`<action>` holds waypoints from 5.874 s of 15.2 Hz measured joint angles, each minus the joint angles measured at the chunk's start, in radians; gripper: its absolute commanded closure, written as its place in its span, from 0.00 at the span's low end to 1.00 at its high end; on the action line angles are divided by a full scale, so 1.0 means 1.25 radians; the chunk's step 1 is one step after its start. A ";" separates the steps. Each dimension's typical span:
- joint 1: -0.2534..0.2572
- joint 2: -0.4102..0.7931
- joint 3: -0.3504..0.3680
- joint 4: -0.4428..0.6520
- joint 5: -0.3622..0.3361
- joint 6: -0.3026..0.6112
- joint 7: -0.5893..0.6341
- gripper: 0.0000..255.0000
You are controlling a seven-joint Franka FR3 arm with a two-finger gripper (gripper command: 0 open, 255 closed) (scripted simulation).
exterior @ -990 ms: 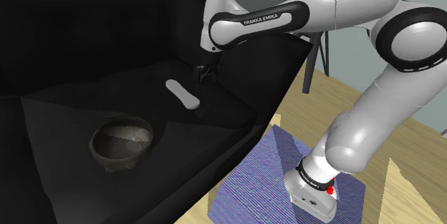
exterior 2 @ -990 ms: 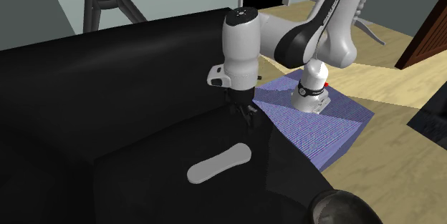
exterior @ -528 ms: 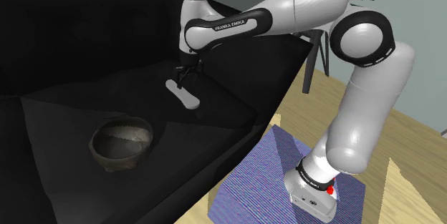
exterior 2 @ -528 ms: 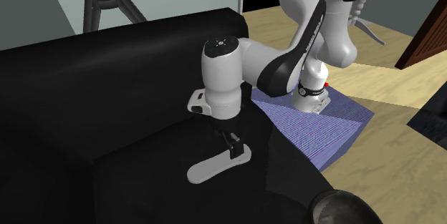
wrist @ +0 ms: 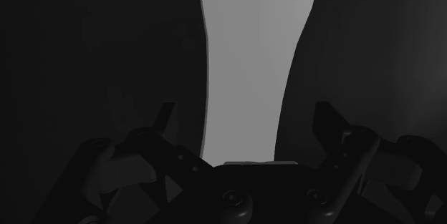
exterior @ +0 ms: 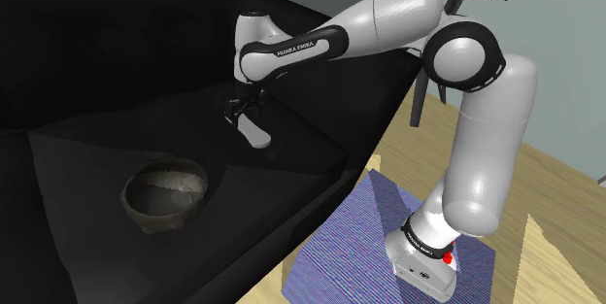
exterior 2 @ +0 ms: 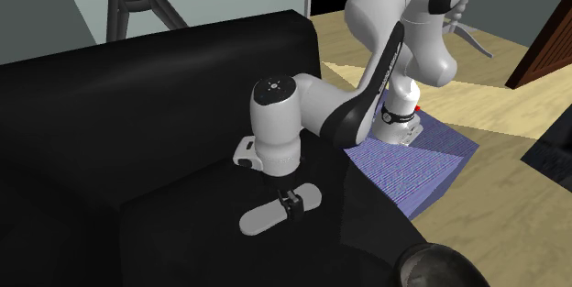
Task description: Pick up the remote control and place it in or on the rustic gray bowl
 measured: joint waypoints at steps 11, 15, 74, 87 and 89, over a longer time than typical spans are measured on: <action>0.000 0.013 -0.001 -0.011 -0.002 0.024 0.001 1.00; 0.000 0.013 -0.001 -0.011 -0.002 0.023 0.001 1.00; 0.240 -0.037 0.131 0.279 -0.032 -0.317 0.359 1.00; 0.316 0.032 0.153 0.300 -0.062 -0.274 0.461 1.00; 0.315 0.033 0.153 0.281 -0.062 -0.253 0.461 1.00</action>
